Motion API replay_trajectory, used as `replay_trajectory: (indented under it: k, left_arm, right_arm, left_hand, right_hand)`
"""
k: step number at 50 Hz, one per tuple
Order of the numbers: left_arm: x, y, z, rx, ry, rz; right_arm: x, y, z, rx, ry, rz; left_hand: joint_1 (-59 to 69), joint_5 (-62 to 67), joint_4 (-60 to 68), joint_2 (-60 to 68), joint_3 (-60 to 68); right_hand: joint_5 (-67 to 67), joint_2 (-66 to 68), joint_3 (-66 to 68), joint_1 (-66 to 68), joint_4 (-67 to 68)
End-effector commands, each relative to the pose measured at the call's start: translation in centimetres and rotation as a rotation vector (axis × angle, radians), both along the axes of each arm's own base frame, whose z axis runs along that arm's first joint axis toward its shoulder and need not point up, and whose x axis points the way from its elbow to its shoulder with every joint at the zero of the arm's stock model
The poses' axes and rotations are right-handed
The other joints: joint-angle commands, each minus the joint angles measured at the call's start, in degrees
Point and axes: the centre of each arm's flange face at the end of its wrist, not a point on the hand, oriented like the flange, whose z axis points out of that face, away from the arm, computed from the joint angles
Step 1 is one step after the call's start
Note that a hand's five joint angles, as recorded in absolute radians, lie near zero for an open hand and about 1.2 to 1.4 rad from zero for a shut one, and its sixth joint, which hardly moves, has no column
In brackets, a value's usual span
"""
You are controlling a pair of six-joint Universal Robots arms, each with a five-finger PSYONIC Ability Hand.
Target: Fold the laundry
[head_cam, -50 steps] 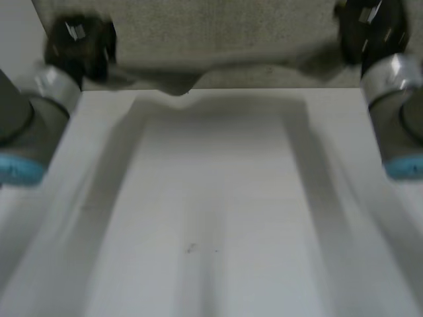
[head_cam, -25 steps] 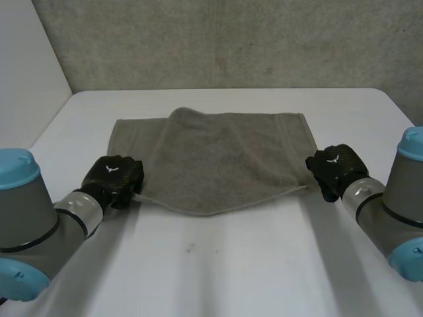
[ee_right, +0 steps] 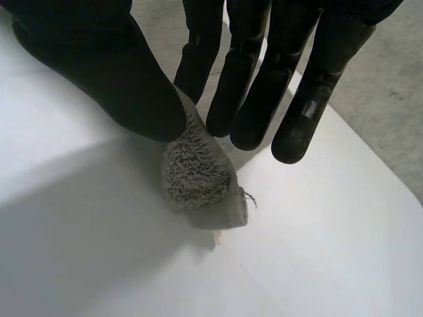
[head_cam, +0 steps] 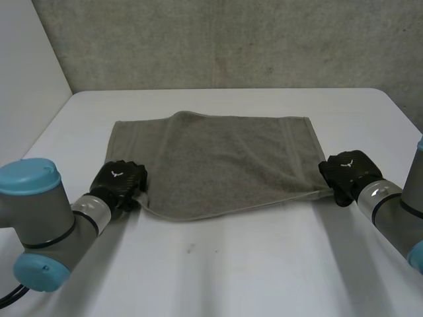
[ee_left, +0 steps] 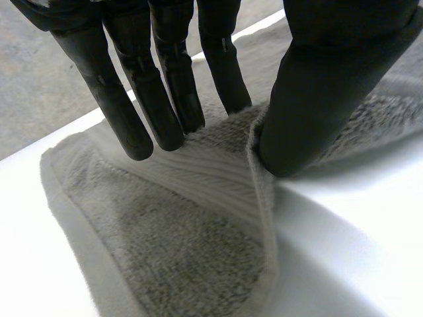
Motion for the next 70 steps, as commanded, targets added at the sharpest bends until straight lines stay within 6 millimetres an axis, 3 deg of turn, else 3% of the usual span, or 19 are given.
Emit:
replay_trajectory:
  k: [1, 13, 25, 30, 32, 41, 46, 51, 55, 60, 62, 65, 67, 68, 70]
  left_arm:
    - [0.7, -0.6, -0.4, -0.032, -0.024, 0.081]
    - [1.2, -0.4, -0.3, -0.033, -0.043, 0.132]
    - [1.4, 0.7, 0.8, -0.033, -0.050, 0.126]
    - [1.8, 1.8, 1.6, -0.017, -0.110, 0.109]
    - [2.0, 2.7, 1.9, 0.004, -0.174, 0.085]
    - [2.7, 5.4, 3.3, 0.043, -0.308, 0.018]
    - [3.3, 7.9, 5.0, 0.076, -0.396, -0.032]
    - [3.8, 11.7, 8.1, 0.097, -0.476, -0.139]
    - [3.8, 12.6, 9.2, 0.072, -0.486, -0.188]
    - [3.4, 10.9, 10.0, -0.027, -0.472, -0.180]
    - [2.6, 8.7, 9.1, -0.068, -0.466, -0.172]
    - [2.2, 7.3, 8.4, -0.086, -0.472, -0.168]
    - [1.4, 4.4, 7.1, -0.110, -0.464, -0.148]
    - [1.4, 4.3, 7.1, -0.111, -0.464, -0.148]
    - [0.7, 1.5, 5.8, -0.138, -0.468, -0.116]
  right_arm:
    - [-0.5, -0.6, -0.2, -0.048, -0.006, -0.024]
    - [-2.0, -2.3, 0.3, -0.129, 0.003, -0.121]
    - [-1.9, -2.1, 0.2, -0.118, 0.010, -0.121]
    - [-2.0, -2.1, 0.3, -0.117, 0.022, -0.116]
    - [-2.0, -1.8, 0.2, -0.087, 0.048, -0.102]
    - [-2.0, -0.3, 0.9, 0.033, 0.173, -0.020]
    - [-2.3, 1.9, 2.4, 0.090, 0.278, 0.060]
    - [-4.6, 4.7, 3.9, 0.214, 0.476, 0.153]
    - [-5.3, 4.5, 5.7, 0.147, 0.509, 0.139]
    - [-5.2, 3.0, 7.2, 0.024, 0.483, 0.110]
    - [-4.8, 1.9, 7.4, -0.035, 0.437, 0.080]
    - [-4.3, 0.9, 6.7, -0.049, 0.402, 0.073]
    - [-2.3, -1.1, 5.2, -0.096, 0.333, 0.080]
    - [-2.3, -1.1, 5.2, -0.096, 0.333, 0.080]
    - [1.1, -2.4, 4.3, -0.172, 0.269, 0.111]
  left_hand:
    - [5.2, 5.6, 5.6, 5.5, 5.5]
    - [5.2, 5.6, 5.6, 5.5, 5.5]
    - [6.7, 7.1, 7.1, 7.0, 7.0]
    - [18.2, 18.5, 18.5, 18.5, 18.4]
    - [33.6, 33.9, 33.9, 33.9, 33.8]
    - [33.8, 34.1, 34.1, 34.1, 34.0]
    - [33.8, 34.1, 34.1, 34.1, 34.0]
    - [33.8, 34.1, 34.1, 34.1, 34.0]
    - [33.8, 34.1, 34.1, 34.1, 34.0]
    - [33.8, 34.1, 34.1, 34.1, 34.0]
    - [33.8, 34.1, 34.1, 34.1, 34.0]
    - [33.8, 34.1, 34.1, 34.1, 34.0]
    - [33.8, 34.1, 34.1, 34.1, 34.0]
    - [33.8, 34.1, 34.1, 34.1, 34.0]
    - [33.8, 34.1, 34.1, 34.1, 34.0]
  right_hand:
    - [13.0, 12.6, 11.9, 24.0, 11.7]
    - [13.0, 12.6, 11.9, 24.0, 11.7]
    - [13.0, 12.6, 11.9, 24.0, 11.7]
    - [13.0, 12.6, 11.9, 24.0, 11.7]
    - [13.0, 12.6, 11.9, 24.0, 11.7]
    - [13.0, 12.6, 11.9, 24.0, 11.7]
    - [13.0, 12.6, 11.9, 24.0, 11.7]
    - [13.0, 12.6, 11.9, 24.0, 11.7]
    - [13.0, 12.6, 11.9, 24.0, 11.7]
    - [13.0, 12.6, 11.9, 24.0, 11.7]
    - [13.0, 12.6, 11.9, 24.0, 11.7]
    - [13.0, 12.6, 11.9, 24.0, 11.7]
    - [13.0, 12.6, 11.9, 24.0, 11.7]
    - [13.0, 12.6, 11.9, 24.0, 11.7]
    - [13.0, 12.6, 11.9, 24.0, 11.7]
